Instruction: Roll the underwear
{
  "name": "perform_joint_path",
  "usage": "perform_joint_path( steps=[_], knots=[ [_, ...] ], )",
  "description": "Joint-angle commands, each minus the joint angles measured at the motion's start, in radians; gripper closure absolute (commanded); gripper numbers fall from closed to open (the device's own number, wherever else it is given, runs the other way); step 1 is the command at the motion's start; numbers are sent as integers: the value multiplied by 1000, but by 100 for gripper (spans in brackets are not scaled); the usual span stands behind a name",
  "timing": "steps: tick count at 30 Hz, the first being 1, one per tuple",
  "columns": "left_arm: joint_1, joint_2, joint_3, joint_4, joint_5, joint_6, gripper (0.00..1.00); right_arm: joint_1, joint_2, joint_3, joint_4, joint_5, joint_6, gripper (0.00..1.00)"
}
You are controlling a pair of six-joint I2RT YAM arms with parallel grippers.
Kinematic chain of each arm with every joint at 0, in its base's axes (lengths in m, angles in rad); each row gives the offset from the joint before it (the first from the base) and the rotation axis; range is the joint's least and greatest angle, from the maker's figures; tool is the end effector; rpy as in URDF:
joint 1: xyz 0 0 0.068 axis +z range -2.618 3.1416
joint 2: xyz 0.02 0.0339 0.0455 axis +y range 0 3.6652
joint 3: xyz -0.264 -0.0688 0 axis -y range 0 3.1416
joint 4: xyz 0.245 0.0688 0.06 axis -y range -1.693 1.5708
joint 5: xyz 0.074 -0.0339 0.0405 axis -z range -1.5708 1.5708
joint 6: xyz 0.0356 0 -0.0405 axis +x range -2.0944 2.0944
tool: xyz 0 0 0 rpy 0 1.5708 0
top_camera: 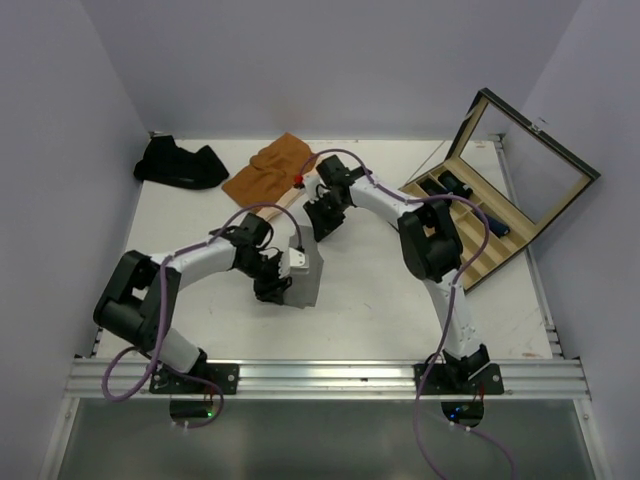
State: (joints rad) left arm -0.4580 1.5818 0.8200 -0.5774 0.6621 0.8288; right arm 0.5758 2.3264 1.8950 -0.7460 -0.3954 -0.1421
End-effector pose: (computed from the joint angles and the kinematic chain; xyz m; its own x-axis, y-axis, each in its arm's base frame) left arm 0.2280 -0.1368 0.1524 -0.2396 0.7663 -0.5962 0.9647 0.1187 -0.2352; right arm 0.4032 0.2781 0.1590 -0.6782 -0.5961 -0.4298 -0.7297 0.6154 0.2979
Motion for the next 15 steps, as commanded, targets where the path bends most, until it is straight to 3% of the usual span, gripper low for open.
perform_joint_path(
  steps=[1, 6, 9, 13, 15],
  knots=[
    [33, -142, -15, 91, -13, -68, 50, -40, -137, -51, -13, 1, -60, 81],
    [97, -344, -45, 172, -131, -66, 44, -60, -333, -178, -9, -192, -4, 81],
    [101, -413, -35, 174, -162, -46, 26, -25, -389, -299, 71, -304, 131, 80],
    [113, -437, -1, 259, -185, -219, 0, 36, -429, -472, 219, -358, 278, 80],
    [127, -430, 14, 312, -185, -350, 0, 47, -414, -522, 327, -393, 381, 79]
  ],
)
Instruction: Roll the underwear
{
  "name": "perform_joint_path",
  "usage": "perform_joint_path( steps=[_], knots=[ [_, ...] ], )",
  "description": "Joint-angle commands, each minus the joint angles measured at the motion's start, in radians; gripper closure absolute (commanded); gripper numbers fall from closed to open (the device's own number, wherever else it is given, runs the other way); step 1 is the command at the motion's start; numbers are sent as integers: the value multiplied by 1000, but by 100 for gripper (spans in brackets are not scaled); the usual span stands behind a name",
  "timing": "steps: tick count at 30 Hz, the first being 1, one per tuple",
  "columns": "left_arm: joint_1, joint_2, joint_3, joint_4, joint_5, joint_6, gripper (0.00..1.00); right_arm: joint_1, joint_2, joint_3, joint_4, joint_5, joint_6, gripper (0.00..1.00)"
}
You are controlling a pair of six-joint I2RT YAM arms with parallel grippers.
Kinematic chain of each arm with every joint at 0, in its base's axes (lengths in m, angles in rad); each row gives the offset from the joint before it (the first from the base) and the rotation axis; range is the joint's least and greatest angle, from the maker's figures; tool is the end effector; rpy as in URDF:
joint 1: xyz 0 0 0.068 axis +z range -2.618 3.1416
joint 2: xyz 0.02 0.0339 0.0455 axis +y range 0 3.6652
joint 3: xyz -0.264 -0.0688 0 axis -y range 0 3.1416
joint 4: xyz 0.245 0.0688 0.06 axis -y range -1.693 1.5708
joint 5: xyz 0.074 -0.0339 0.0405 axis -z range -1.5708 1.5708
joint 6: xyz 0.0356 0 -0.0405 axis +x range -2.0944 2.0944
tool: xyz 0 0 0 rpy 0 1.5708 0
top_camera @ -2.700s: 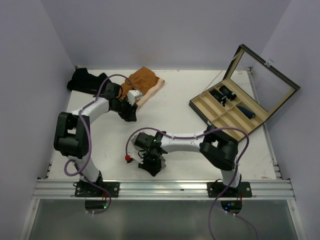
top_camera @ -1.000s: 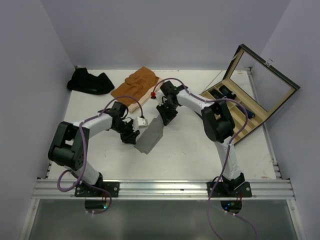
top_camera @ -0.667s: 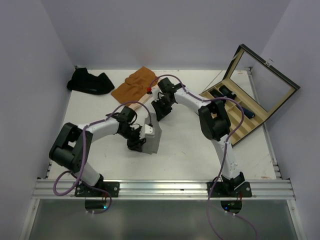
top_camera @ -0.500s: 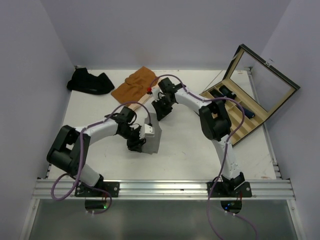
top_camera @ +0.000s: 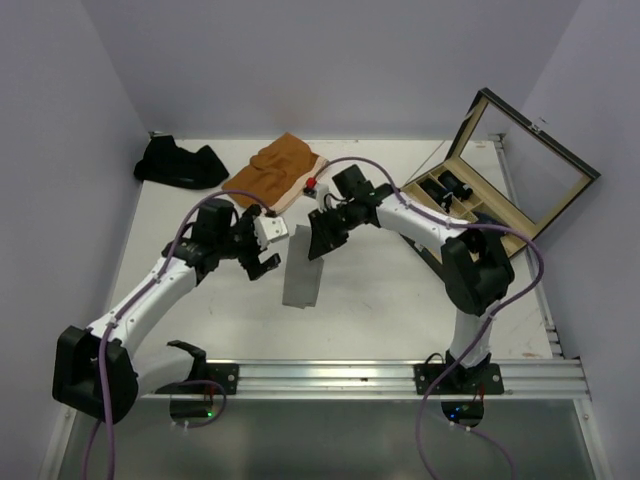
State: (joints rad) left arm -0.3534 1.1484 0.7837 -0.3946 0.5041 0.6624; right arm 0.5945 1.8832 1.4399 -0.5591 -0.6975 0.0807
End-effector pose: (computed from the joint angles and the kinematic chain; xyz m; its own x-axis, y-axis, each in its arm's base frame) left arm 0.2177 -0.0986 0.2506 -0.1208 0.6185 -0.7764 0.8953 0.4056 0.1839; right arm 0.3208 0.2445 0.2285 -0.7536 -0.4349 -0.4929 -0.6571 0.4779 0.5829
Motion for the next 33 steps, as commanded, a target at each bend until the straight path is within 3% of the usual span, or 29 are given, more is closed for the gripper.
perform_joint_path(
  steps=[1, 4, 6, 7, 9, 13, 15, 18, 28, 33],
  knots=[
    [24, 8, 78, 94, 17, -196, 0, 31, 39, -105, 204, -99, 213, 79],
    [21, 4, 92, 39, 105, -56, 0, 39, 56, -145, 264, -88, 254, 78],
    [21, -51, 34, 42, 129, 26, 0, 50, 86, -148, 297, -83, 266, 78],
    [21, -76, 4, 31, 142, 157, 0, 53, 97, -153, 310, -86, 283, 78],
    [19, -145, -98, 8, 177, 279, 0, 60, 119, -160, 347, -83, 297, 79],
    [-36, -170, -192, -58, 177, 503, 21, 74, 139, -177, 381, -91, 317, 79],
    [-67, -144, -207, -88, 206, 540, 32, 82, 133, -187, 393, -89, 320, 79],
    [-99, -95, -221, -72, 231, 583, 42, 97, 146, -196, 377, -76, 312, 79],
    [-163, 71, -230, -115, 249, 890, 49, 103, 258, -179, 257, -17, 189, 80],
    [-182, 135, -222, -101, 221, 931, 55, 103, 283, -156, 225, -17, 159, 80]
  ],
)
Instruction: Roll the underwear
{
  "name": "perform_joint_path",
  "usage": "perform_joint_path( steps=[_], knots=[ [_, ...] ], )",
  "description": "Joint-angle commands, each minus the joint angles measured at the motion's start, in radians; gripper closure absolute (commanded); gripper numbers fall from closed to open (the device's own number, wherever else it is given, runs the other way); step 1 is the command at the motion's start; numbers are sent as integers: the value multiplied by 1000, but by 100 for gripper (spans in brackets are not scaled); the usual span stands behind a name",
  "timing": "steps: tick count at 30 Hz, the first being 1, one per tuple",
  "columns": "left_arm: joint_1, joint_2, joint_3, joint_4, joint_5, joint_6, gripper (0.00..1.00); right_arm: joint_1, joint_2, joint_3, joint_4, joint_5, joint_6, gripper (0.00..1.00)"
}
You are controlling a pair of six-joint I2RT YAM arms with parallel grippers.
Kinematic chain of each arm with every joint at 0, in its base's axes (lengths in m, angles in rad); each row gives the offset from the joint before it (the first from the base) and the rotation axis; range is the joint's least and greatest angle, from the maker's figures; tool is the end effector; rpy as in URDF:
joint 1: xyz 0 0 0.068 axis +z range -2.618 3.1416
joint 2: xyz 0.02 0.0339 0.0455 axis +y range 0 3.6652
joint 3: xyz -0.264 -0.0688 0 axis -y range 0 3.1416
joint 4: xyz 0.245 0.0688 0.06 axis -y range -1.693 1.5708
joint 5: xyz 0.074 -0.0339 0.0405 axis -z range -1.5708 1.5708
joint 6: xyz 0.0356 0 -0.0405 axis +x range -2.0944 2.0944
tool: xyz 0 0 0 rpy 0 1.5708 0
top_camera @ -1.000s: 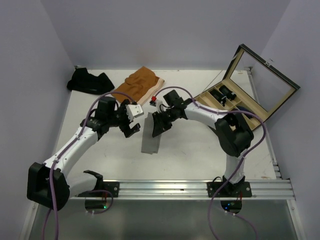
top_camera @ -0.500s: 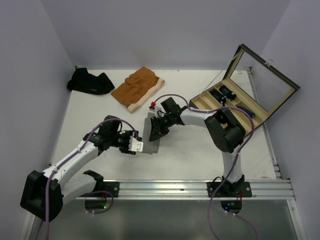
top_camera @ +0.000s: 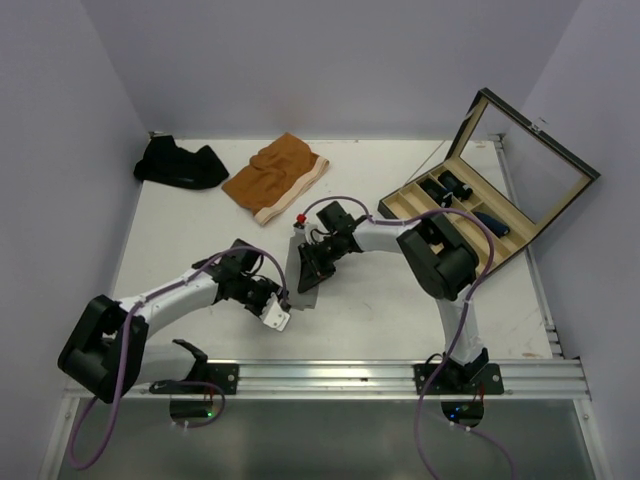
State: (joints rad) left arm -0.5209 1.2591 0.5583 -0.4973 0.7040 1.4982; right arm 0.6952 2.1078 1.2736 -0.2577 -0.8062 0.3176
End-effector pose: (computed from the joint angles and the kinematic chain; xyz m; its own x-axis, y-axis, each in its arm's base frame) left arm 0.1636 -0.1204 0.1585 0.5236 0.5761 -0.6277 0.8480 -0.4228 0.3194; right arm 0.2980 0.2821 0.1116 -0.8657 -0.4406 -0.2377 -0.4510 0.4802 0.7523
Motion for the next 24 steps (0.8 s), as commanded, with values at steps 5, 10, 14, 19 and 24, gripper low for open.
perform_joint_path(
  steps=[5, 10, 14, 19, 24],
  knots=[
    [-25, 66, -3, 60, -1, 88, 57, 3, 78, 46, -133, 101, -133, 80],
    [-36, 146, 15, 82, -31, 74, 66, 3, 100, 63, -172, 104, -175, 80],
    [-39, 192, 32, 72, -52, 40, 72, 3, 109, 61, -192, 107, -196, 80],
    [-47, 230, 54, 45, -70, 16, 79, 3, 116, 70, -209, 113, -212, 80],
    [-53, 286, 153, -85, -100, -64, 100, -6, 77, 81, -222, 119, -233, 78]
  ],
)
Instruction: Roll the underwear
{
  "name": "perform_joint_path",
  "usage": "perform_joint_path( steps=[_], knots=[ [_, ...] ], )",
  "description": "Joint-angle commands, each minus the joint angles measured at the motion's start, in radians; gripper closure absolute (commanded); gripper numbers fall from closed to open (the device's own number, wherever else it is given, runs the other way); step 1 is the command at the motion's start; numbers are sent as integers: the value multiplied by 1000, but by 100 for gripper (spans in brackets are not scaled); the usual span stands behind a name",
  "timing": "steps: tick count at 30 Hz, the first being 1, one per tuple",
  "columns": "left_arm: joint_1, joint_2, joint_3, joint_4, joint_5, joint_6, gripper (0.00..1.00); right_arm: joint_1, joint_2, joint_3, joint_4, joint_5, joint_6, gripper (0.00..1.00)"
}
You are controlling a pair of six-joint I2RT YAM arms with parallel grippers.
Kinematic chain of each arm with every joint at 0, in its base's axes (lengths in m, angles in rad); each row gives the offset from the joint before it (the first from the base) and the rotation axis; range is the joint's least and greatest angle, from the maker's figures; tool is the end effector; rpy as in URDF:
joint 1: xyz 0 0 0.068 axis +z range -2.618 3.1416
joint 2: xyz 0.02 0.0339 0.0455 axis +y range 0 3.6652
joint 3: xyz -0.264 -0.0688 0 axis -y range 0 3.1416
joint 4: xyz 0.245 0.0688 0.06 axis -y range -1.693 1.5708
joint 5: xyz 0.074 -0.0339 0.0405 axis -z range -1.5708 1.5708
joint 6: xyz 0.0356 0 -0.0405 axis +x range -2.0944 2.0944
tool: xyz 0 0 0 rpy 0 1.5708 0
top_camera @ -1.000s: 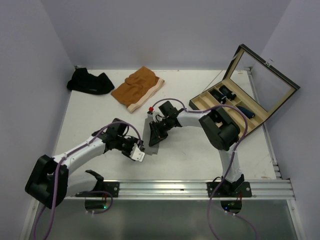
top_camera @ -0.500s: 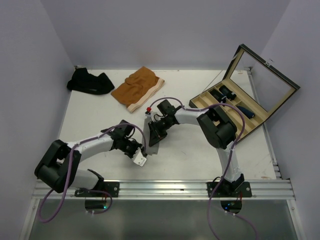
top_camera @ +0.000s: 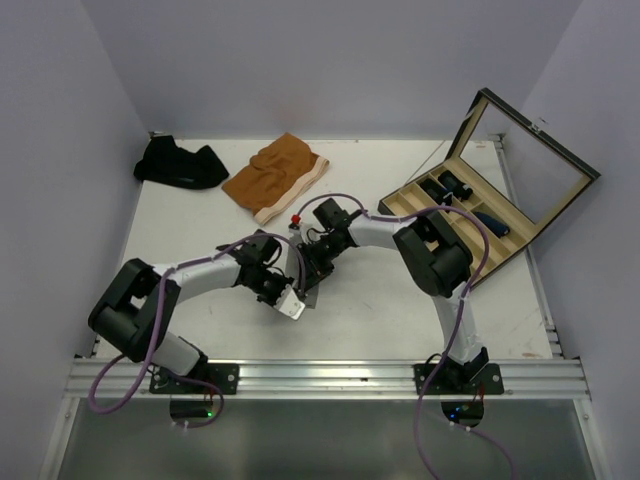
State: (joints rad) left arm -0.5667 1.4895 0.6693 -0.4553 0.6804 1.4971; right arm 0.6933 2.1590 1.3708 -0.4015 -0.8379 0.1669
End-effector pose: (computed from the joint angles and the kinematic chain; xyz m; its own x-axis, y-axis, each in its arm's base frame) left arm 0.1897 -0.1473 0.1411 0.5108 0.5938 -0.6217 0.8471 -0.4712 0.2459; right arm 0.3047 0.2876 0.1109 -0.8104 -0.5289 -0.2522 -0.5127 0.4318 0.7421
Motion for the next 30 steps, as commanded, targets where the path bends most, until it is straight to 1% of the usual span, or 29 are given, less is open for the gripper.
perform_joint_path(
  steps=[1, 3, 6, 7, 10, 11, 12, 15, 16, 19, 20, 21, 23, 25, 27, 28, 30],
  knots=[
    [-7, 64, 58, -150, -65, -75, 100, -20, 15, -16, -71, 146, -79, 76],
    [-7, 87, 97, -221, -41, -112, 100, -35, -40, -24, -59, 141, -81, 72],
    [-6, 120, 151, -287, 16, -173, 100, -77, -148, -58, -22, 157, -93, 60],
    [-5, 130, 162, -301, 30, -188, 100, -90, -178, -68, -10, 160, -102, 53],
    [-1, 179, 214, -341, 86, -251, 100, -144, -274, -104, 1, 158, -148, 41],
    [1, 210, 231, -361, 93, -267, 100, -149, -293, -108, -5, 160, -159, 40],
    [7, 227, 248, -370, 102, -306, 100, -155, -316, -121, -13, 158, -226, 40],
    [36, 300, 328, -424, 154, -371, 100, -159, -413, -171, -26, 140, -314, 41],
    [47, 320, 351, -434, 181, -388, 100, -160, -463, -189, -14, 134, -325, 42],
    [105, 414, 440, -499, 238, -425, 100, -158, -520, -251, 1, 109, -349, 46],
    [125, 467, 488, -532, 273, -429, 100, -158, -540, -262, 7, 112, -352, 47],
    [158, 494, 512, -548, 289, -448, 100, -158, -547, -274, 4, 118, -365, 49],
    [191, 570, 559, -594, 327, -460, 100, -156, -562, -283, 3, 129, -379, 51],
    [220, 609, 611, -603, 335, -498, 100, -147, -568, -291, 9, 146, -405, 53],
    [231, 659, 642, -605, 343, -540, 100, -109, -574, -283, 7, 172, -452, 54],
    [234, 688, 647, -602, 353, -547, 100, -68, -576, -280, -3, 199, -473, 54],
    [241, 712, 654, -597, 360, -589, 100, -17, -573, -279, -2, 236, -524, 53]
  ],
)
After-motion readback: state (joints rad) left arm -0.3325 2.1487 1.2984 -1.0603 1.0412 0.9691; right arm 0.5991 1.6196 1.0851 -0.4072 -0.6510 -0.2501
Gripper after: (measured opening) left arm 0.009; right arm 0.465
